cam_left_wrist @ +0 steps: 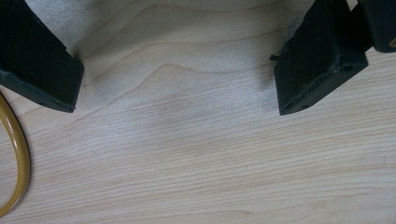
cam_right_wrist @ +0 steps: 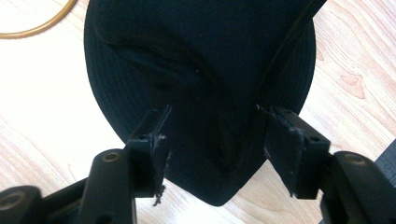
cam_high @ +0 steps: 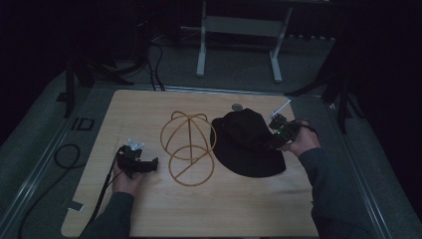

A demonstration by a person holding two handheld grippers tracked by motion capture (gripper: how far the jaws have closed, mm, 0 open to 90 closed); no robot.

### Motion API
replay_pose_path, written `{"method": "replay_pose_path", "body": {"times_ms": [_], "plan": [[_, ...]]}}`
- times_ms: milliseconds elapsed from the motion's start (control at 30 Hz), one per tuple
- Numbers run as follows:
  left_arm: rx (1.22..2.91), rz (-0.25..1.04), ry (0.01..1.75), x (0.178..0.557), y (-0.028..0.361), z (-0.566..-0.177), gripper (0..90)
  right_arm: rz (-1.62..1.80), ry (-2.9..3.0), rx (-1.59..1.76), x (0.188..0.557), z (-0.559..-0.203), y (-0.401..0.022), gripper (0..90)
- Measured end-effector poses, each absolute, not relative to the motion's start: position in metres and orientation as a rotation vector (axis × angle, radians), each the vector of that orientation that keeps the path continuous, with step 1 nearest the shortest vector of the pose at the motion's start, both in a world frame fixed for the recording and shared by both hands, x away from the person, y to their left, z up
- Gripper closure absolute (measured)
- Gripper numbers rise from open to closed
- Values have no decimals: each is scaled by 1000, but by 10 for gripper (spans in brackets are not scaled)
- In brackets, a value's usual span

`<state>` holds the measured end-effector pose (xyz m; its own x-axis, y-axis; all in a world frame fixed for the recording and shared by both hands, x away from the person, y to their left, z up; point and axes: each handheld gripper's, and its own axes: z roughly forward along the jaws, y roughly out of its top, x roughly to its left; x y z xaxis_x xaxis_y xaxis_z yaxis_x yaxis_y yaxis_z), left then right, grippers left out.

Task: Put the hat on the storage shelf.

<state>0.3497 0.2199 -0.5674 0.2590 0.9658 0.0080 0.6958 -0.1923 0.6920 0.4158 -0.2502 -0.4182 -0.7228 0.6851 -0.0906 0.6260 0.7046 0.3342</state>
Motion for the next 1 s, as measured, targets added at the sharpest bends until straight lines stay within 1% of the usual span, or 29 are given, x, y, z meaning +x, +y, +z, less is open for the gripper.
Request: {"method": "replay_pose_path", "body": {"times_ms": [233,300,367,633,1000], "plan": [[1963,612,1501,350,220,-567,16,394,2713,1068,425,-422,-246,332],[1963,612,1501,350,220,-567,16,385,2718,1072,427,-423,-245,297],[1963,612,1500,350,220,-567,16,377,2722,1074,429,-424,-244,285],[1963,612,1501,350,220,-567,16,335,2750,1093,436,-433,-241,240],[1964,612,1501,350,220,-567,16,271,2785,1112,446,-448,-237,225]]}}
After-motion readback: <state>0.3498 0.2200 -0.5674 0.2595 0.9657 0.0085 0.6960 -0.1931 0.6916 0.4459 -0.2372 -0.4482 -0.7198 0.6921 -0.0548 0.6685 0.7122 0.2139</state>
